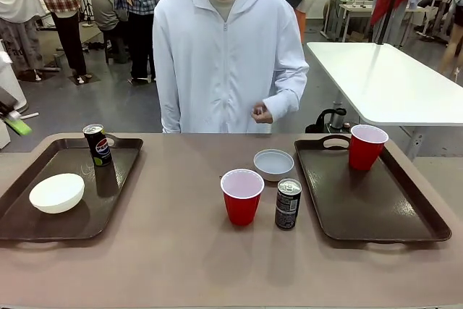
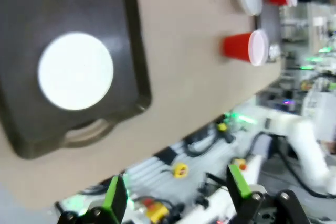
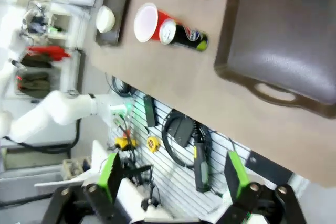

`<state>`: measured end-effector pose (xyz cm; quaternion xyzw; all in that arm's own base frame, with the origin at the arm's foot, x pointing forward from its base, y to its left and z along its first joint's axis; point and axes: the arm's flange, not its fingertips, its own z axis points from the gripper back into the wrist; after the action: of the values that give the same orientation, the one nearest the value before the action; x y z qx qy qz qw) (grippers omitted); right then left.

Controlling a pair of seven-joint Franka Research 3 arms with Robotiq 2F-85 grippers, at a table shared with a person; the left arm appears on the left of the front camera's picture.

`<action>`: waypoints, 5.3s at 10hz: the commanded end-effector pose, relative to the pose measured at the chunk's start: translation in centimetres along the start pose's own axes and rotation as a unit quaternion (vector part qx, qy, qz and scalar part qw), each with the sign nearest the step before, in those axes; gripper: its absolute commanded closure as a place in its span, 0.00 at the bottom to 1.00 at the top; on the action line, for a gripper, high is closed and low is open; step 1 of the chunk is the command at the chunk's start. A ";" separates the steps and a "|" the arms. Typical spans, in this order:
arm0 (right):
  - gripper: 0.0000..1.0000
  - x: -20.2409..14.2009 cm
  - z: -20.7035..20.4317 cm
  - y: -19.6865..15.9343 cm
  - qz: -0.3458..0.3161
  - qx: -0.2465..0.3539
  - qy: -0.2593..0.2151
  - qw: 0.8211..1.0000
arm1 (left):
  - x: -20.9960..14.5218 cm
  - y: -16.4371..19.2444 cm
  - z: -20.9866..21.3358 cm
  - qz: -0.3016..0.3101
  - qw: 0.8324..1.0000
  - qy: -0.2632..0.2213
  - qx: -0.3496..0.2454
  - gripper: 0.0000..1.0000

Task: Prepare tableware on both trays.
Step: Pick up a Picnic Bowl from the table and place it on a Handle tray.

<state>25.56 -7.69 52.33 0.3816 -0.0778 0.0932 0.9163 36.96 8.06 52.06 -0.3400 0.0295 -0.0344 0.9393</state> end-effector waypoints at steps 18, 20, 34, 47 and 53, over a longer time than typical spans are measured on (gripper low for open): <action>0.00 19.9 -22.9 5.3 0.067 -0.311 0.032 0.948 | 1.4 9.5 6.5 0.008 0.976 -0.018 -0.217 0.00; 0.00 20.1 -24.9 3.8 0.080 -0.327 0.031 0.941 | 1.4 9.5 6.5 0.008 0.976 -0.018 -0.217 0.00; 0.00 4.6 -11.0 7.1 0.118 -0.254 0.086 0.956 | 1.4 9.5 6.5 0.008 0.976 -0.018 -0.217 0.00; 0.00 20.2 -24.8 11.5 0.145 -0.388 0.062 0.908 | 1.4 9.5 6.5 0.008 0.976 -0.018 -0.217 0.00; 0.00 19.8 -24.9 11.1 0.158 -0.367 0.063 0.915 | 1.4 9.5 6.5 0.008 0.976 -0.018 -0.217 0.00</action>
<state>44.32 20.13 46.94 -0.0142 -0.1050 0.2252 0.9685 39.25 19.23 50.46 -0.5304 0.0227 -0.0192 0.8472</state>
